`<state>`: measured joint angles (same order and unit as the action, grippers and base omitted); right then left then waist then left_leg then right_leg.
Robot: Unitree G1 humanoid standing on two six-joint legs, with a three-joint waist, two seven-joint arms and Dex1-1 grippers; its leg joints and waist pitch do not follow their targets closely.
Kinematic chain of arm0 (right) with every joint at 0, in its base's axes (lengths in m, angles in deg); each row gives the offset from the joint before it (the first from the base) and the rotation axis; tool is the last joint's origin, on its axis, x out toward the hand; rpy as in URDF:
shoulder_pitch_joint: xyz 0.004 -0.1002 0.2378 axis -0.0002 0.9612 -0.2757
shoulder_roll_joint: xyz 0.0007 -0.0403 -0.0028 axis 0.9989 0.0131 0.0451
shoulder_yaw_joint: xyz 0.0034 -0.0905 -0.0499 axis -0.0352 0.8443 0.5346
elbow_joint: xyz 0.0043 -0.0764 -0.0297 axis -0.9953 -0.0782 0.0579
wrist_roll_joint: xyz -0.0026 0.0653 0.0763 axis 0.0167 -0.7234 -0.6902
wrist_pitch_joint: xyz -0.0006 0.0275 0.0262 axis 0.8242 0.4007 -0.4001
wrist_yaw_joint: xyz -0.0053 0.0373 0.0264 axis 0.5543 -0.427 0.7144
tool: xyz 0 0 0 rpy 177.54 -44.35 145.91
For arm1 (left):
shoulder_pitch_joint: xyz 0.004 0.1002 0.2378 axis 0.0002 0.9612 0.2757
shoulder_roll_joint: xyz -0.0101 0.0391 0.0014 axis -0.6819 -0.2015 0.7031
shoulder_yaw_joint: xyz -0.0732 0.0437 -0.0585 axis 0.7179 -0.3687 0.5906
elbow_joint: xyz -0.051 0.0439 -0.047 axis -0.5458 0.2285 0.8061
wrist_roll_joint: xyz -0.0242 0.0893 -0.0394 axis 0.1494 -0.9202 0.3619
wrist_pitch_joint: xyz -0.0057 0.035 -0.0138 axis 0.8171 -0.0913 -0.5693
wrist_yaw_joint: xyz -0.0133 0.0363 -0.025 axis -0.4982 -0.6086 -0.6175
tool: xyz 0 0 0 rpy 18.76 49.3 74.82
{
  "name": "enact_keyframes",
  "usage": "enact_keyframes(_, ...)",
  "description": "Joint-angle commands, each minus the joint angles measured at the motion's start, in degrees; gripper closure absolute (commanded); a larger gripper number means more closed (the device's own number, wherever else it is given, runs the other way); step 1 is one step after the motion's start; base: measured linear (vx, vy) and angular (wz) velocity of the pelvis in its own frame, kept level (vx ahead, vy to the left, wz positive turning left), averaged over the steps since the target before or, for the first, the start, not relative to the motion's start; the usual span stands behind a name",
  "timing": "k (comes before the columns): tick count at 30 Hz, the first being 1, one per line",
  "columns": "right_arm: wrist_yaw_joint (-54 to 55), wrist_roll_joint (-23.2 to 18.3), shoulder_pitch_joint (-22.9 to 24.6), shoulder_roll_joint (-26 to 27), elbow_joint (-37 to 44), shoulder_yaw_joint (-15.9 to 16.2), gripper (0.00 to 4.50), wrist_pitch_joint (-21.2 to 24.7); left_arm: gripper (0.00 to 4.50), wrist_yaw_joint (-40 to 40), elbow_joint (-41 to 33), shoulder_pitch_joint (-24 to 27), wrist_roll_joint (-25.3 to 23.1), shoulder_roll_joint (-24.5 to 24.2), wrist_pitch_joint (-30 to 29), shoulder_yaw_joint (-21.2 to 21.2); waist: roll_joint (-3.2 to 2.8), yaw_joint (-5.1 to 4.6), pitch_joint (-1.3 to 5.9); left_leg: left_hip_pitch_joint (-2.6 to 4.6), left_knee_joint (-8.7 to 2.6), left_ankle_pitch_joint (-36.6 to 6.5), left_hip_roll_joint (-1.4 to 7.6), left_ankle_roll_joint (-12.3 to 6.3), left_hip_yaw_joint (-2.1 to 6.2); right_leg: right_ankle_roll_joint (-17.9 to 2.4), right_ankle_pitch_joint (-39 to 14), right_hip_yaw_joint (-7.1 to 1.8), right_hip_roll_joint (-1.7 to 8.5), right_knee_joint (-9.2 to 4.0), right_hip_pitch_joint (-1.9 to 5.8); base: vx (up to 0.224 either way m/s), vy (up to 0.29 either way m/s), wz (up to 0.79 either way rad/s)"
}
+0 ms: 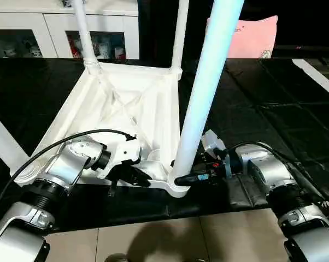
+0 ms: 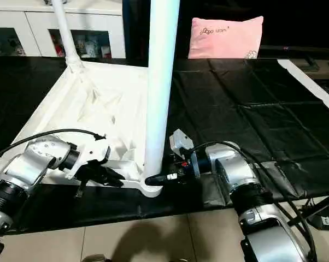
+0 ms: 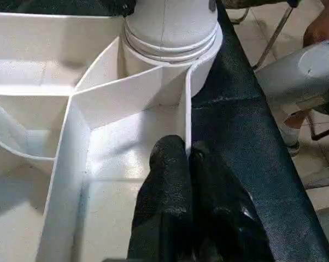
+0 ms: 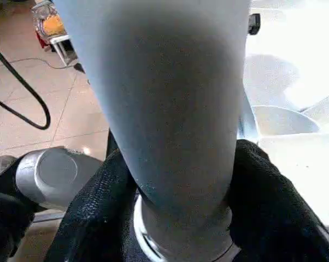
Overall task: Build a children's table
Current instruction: Rotate leg to tighten
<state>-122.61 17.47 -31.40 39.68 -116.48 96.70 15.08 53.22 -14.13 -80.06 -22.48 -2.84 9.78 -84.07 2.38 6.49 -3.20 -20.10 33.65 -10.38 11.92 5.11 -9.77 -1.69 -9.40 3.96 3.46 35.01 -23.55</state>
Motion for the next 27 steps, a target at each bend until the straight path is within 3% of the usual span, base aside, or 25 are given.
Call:
enact_keyframes(1,-1.4,-1.6,0.6,0.5,1.0,-0.2,2.41,2.2,4.5,0.1,-0.3,0.3,-0.8,1.0,-1.0,-2.1,-0.59,-0.29,3.78,0.31,-3.9,-12.2,1.6,-1.19,-0.03,-10.4,-17.6,-2.72,4.26,-4.29,3.02,0.0,0.0,0.0)
enact_keyframes(5,3.8,-2.0,2.3,1.7,2.9,-1.3,2.41,5.8,4.5,-5.4,-1.0,0.4,-0.3,3.6,-5.2,-0.3,-0.65,-0.14,3.65,0.45,-3.98,-12.7,1.66,-0.96,-0.01,-10.9,-17.2,-2.7,4.22,-4.29,2.92,0.0,0.0,0.0)
enact_keyframes(6,8.6,-0.8,2.4,2.8,2.3,-1.8,2.41,6.1,4.5,-7.9,-1.4,0.3,0.0,4.9,-7.3,0.6,-0.88,-0.28,3.49,0.55,-4.12,-14.1,1.53,-0.37,0.09,-10.4,-19.8,-2.69,4.31,-4.52,2.88,0.0,0.0,0.0)
enact_keyframes(8,17.3,0.5,2.6,5.7,1.7,-3.2,2.41,6.8,4.5,-13.1,-1.4,-0.2,0.2,7.5,-10.5,2.3,-0.78,-0.79,3.18,0.63,-4.28,-17.2,1.3,0.57,0.45,-8.6,-26.2,-2.39,4.43,-5.27,2.83,0.0,0.0,0.0)
enact_keyframes(10,21.5,0.7,2.7,7.5,1.6,-4.1,2.41,8.1,4.5,-16.2,-1.2,-0.7,0.2,9.1,-12.4,3.3,-0.73,-1.4,3.15,0.79,-4.2,-18.1,1.02,1.28,0.6,-6.7,-30.5,-2.31,4.51,-5.88,2.65,0.0,0.0,0.0)
enact_keyframes(11,25.9,0.5,2.5,9.8,1.2,-5.2,2.41,9.8,4.5,-19.7,-0.8,-1.5,0.2,10.9,-14.3,4.5,-0.51,-2.02,3.17,0.26,-4.28,-18.1,0.82,1.18,0.92,-5.4,-32.7,-1.95,4.55,-6.06,3.14,0.0,0.0,0.0)
enact_keyframes(12,31.5,0.3,1.7,13.0,0.1,-6.6,2.41,11.9,4.5,-23.7,-0.2,-2.6,0.1,13.1,-16.2,5.7,-0.93,-2.54,3.11,0.01,-4.39,-17.9,0.82,1.33,0.98,-4.7,-32.9,-1.93,4.46,-6.24,3.12,0.0,0.0,0.0)
enact_keyframes(13,31.5,0.3,1.7,13.0,0.1,-6.6,2.41,11.9,4.5,-23.7,-0.2,-2.6,0.1,13.1,-16.2,5.7,-1.07,-2.73,3.17,0.09,-4.33,-18.2,0.71,1.43,1.06,-4.6,-33.0,-1.82,4.45,-6.28,3.06,0.0,0.0,0.0)
enact_keyframes(14,38.7,0.1,0.4,17.1,-1.9,-8.4,2.41,13.9,4.5,-27.8,0.3,-3.8,-0.2,15.3,-18.2,6.7,-1.16,-3.32,3.15,0.48,-4.14,-19.5,0.49,1.56,1.1,-4.2,-34.4,-1.63,4.36,-6.6,2.72,0.0,0.0,0.0)
enact_keyframes(16,44.2,0.4,-1.4,20.7,-4.4,-9.1,2.41,13.9,4.5,-32.2,1.3,-5.2,-0.2,17.6,-19.8,8.1,-0.94,-4.33,3.11,0.44,-3.88,-20.6,0.15,1.5,1.27,-3.4,-37.0,-1.2,4.34,-6.99,2.6,0.0,0.0,0.0)
enact_keyframes(17,47.2,1.0,-2.4,22.3,-6.0,-9.1,2.41,13.1,4.5,-34.6,2.1,-6.0,-0.4,18.8,-20.1,8.8,-1.29,-4.7,3.02,0.35,-3.82,-21.1,0.05,1.31,1.37,-3.0,-37.8,-0.97,4.32,-7.4,2.58,0.0,0.0,0.0)
enact_keyframes(19,54.2,2.3,-4.6,25.1,-9.5,-9.9,2.41,12.3,4.5,-39.8,3.8,-7.6,-1.4,21.1,-20.1,9.9,-1.67,-4.94,3.27,0.55,-3.93,-21.4,0.29,1.14,1.66,-3.5,-35.8,-0.72,4.43,-7.51,2.68,0.0,0.0,0.0)
enact_keyframes(20,55.7,2.2,-5.3,25.6,-10.4,-10.4,2.41,12.5,4.5,-41.1,4.1,-7.8,-1.8,21.6,-19.7,10.0,-1.91,-5.1,3.39,0.31,-4.27,-21.4,0.57,1.1,1.99,-4.5,-32.5,-0.44,4.46,-7.26,3.13,0.0,0.0,0.0)
enact_keyframes(23,56.9,3.5,-5.5,26.0,-10.6,-10.8,2.41,10.2,4.5,-42.6,4.2,-8.0,-3.1,22.4,-19.2,9.4,-1.78,-4.62,3.49,0.62,-4.36,-20.5,0.81,0.07,1.57,-7.5,-24.8,-0.83,4.5,-6.81,3.01,0.0,0.0,0.0)
enact_keyframes(24,56.9,3.5,-5.5,26.0,-10.6,-10.8,2.41,10.2,4.5,-42.6,4.2,-8.0,-3.1,22.4,-19.2,9.4,-1.78,-4.62,3.49,0.62,-4.36,-20.5,0.81,0.07,1.57,-7.5,-24.8,-0.83,4.5,-6.81,3.01,0.0,0.0,0.0)
enact_keyframes(25,56.7,3.9,-5.2,25.7,-10.0,-11.0,1.87,9.6,4.5,-42.5,4.0,-7.8,-3.1,22.3,-19.4,9.3,-1.83,-4.47,3.58,0.36,-4.47,-19.1,0.82,-0.1,1.5,-8.4,-22.4,-1.03,4.49,-6.41,3.33,0.0,0.0,0.0)
enact_keyframes(27,56.1,3.3,-4.7,25.3,-9.1,-12.5,1.75,9.2,4.5,-42.1,3.9,-7.6,-3.2,21.7,-19.7,9.1,-1.78,-4.24,3.62,0.3,-4.44,-17.7,0.81,-0.66,1.23,-8.7,-21.6,-1.12,4.54,-6.41,3.42,0.0,0.0,0.0)
